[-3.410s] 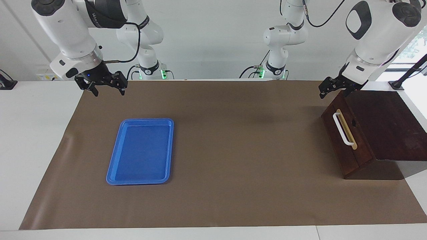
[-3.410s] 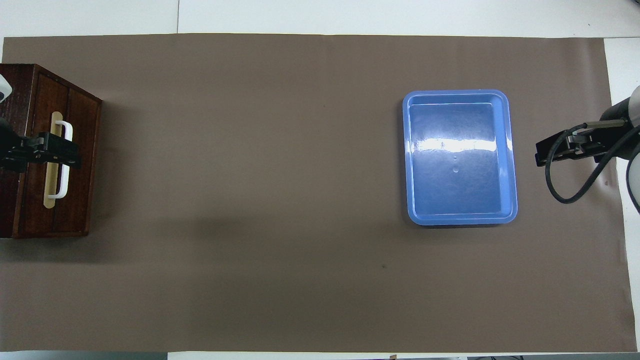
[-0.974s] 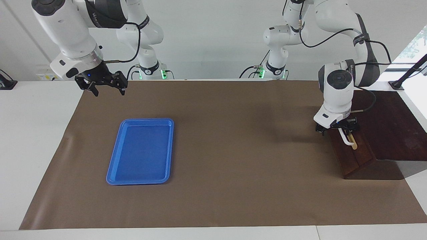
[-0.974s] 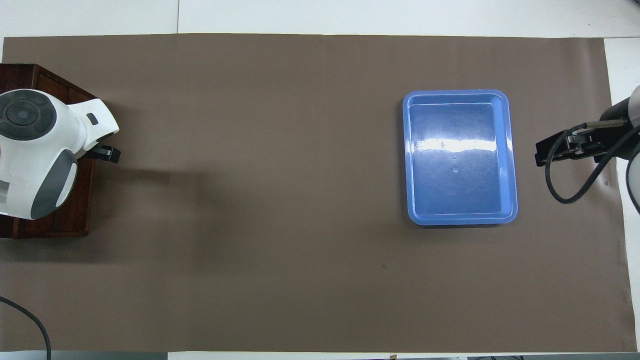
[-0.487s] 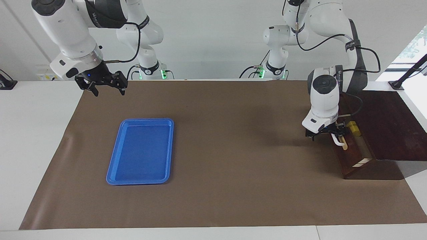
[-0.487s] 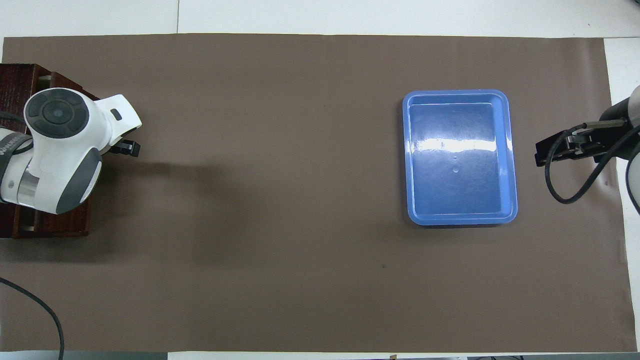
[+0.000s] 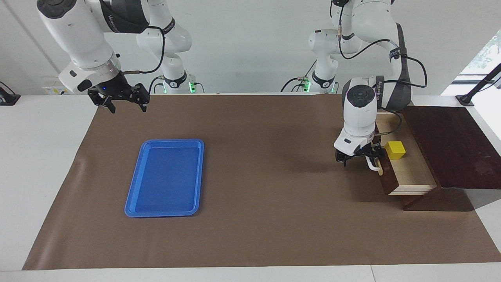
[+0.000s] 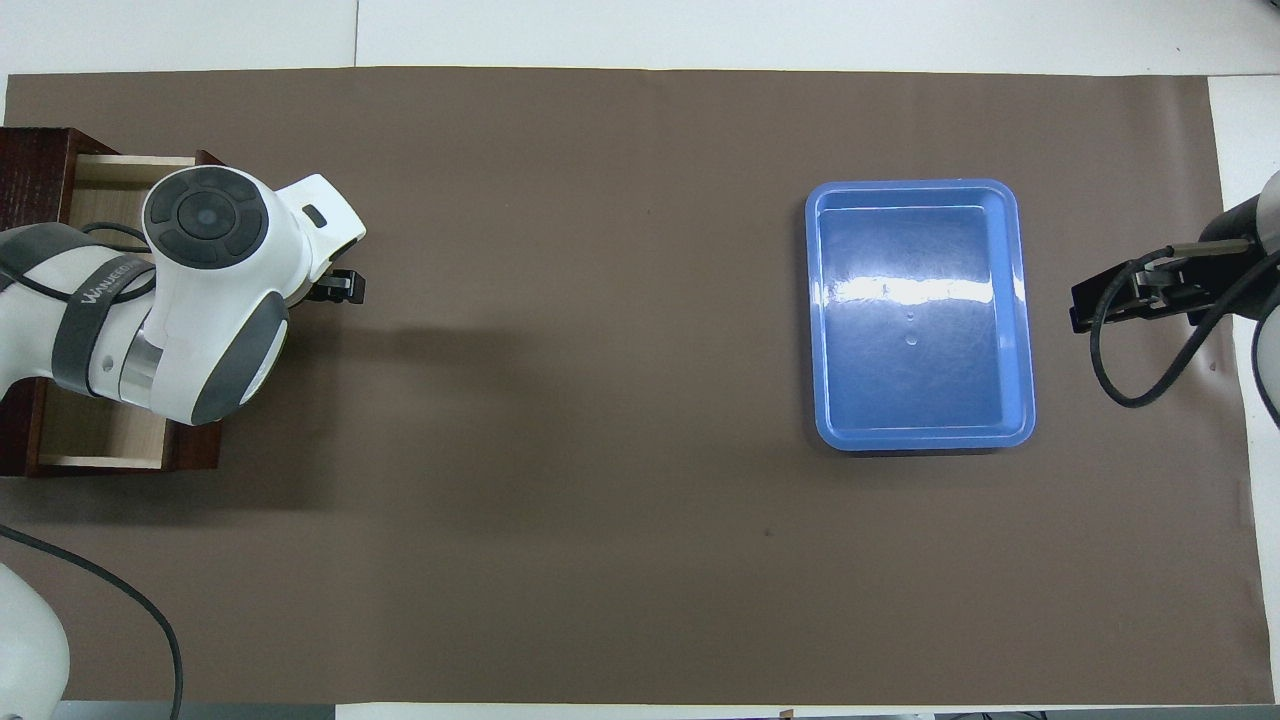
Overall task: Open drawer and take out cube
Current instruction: 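Pull the wooden drawer open by its white handle with the left gripper, then grasp the yellow cube in the drawer while the right gripper reaches forward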
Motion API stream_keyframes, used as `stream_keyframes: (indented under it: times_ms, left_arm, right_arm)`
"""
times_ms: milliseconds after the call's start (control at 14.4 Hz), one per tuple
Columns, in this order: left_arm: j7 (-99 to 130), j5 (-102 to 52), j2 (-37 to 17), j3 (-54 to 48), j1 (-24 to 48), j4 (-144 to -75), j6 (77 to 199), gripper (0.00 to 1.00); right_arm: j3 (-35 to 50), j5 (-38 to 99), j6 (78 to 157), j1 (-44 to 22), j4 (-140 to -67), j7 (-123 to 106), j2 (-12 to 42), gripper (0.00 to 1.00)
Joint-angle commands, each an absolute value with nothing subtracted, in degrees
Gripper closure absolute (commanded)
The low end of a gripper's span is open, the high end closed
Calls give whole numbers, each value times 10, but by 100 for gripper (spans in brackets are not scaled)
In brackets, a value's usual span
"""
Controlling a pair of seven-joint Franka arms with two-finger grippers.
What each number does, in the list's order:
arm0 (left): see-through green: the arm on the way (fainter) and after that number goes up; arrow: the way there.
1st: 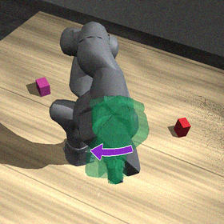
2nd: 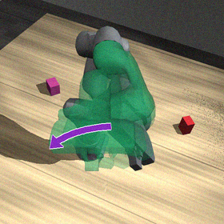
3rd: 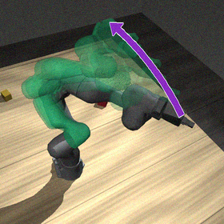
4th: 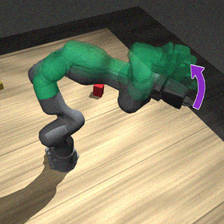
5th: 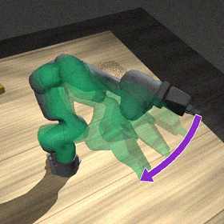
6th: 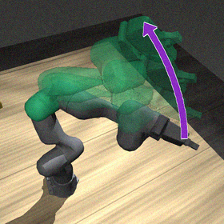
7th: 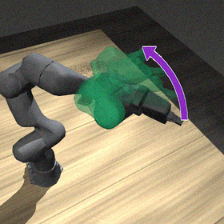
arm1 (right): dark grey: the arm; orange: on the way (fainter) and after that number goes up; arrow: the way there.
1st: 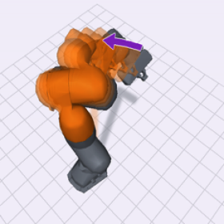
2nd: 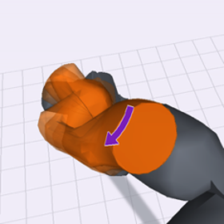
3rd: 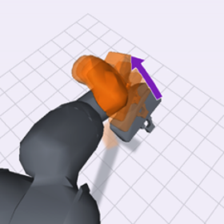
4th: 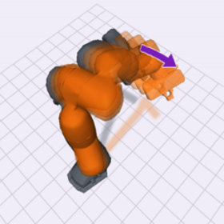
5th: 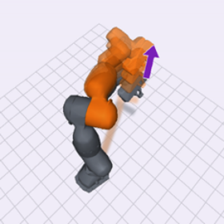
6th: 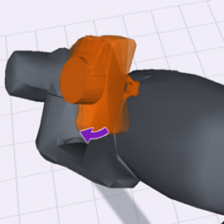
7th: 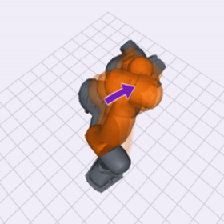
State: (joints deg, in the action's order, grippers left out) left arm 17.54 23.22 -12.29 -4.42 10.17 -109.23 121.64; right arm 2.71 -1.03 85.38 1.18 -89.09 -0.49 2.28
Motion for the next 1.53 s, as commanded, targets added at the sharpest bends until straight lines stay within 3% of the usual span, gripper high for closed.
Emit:
stream_keyframes:
  times_ms: [0,139,418,557,974,1253,1462]
  left_arm:
    - [187,214,-133,-41,118,-1076,1198,0]
    - [185,205,-135,-42,114,-1023,1140,0]
    - [188,96,-172,-29,107,-843,966,0]
    - [192,71,-168,-22,79,-815,931,0]
    - [541,62,-151,31,52,-833,955,0]
    - [625,36,-113,31,-8,-930,1059,0]
    - [688,37,-70,31,-10,-1040,1151,0]
  right_arm:
    - [33,-16,854,22,-907,-18,9,0]
    - [33,-17,854,22,-907,-17,9,0]
    - [33,-16,854,25,-907,-17,9,0]
    - [33,-16,854,37,-906,-16,9,0]
    - [37,-11,858,39,-906,-20,10,0]
    - [35,-5,869,40,-911,-1,9,0]
    - [36,-2,891,32,-912,187,14,1]
